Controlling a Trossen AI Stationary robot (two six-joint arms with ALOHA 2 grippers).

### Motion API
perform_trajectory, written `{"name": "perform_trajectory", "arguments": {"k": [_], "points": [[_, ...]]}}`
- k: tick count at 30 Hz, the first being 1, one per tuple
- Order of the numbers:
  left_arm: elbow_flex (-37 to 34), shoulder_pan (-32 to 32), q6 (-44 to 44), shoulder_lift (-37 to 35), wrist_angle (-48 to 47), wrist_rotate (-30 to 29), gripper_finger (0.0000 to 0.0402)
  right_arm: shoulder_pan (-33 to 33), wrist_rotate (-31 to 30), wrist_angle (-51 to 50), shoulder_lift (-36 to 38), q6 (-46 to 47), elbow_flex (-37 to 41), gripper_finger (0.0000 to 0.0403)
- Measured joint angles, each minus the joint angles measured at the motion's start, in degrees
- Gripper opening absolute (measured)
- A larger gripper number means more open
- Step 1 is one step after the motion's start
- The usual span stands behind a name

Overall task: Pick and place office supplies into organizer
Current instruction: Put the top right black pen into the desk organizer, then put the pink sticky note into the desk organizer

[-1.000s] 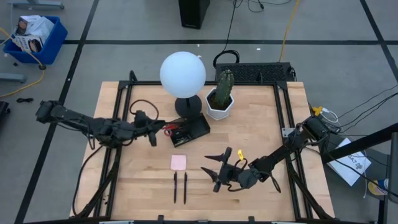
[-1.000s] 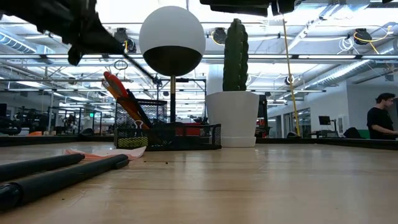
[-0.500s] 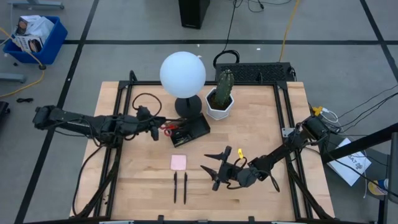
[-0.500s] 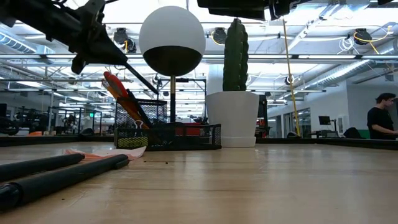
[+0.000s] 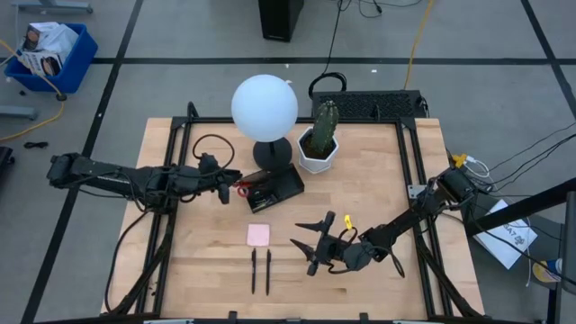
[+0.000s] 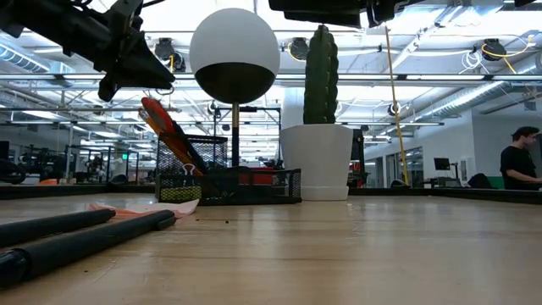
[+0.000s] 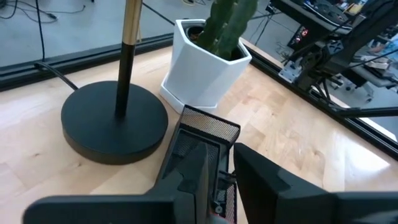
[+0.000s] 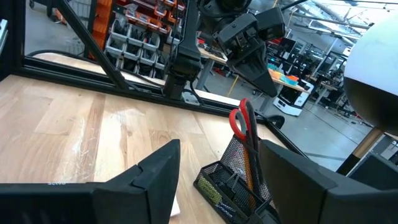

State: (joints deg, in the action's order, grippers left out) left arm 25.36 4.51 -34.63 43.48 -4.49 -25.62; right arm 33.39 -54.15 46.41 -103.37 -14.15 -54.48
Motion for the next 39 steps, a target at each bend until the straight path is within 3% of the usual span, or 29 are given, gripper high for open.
{"name": "perform_trajectory", "arguments": {"k": [14,24,27,32,36,39], "points": [[0.00,1.48,-0.04,0.00,3.07,3.00,0.0088,-0.01,0.10,-0.71,0.00,0.48,0.00,0.0208],[0.00,7.00,-0.02,0.01,3.01,1.31,0.0088,-2.76,0.58,-12.85,0.00,14.26,0.00,0.0206],[0.00,9.46,0.86,0.72,3.12,-0.30,0.0088,-4.43,7.01,-16.54,0.00,18.92,0.00,0.0206],[0.00,13.38,2.12,3.17,3.07,-1.87,0.0088,-8.49,26.73,-17.37,-0.65,26.52,0.00,0.0207],[0.00,16.83,2.16,6.57,3.17,-6.02,0.0088,-12.01,34.04,-18.44,-1.60,36.94,0.00,0.0204],[0.00,19.34,1.95,9.55,4.64,-8.06,0.0088,-14.53,36.26,-20.60,-1.57,42.91,0.00,0.0204]]}}
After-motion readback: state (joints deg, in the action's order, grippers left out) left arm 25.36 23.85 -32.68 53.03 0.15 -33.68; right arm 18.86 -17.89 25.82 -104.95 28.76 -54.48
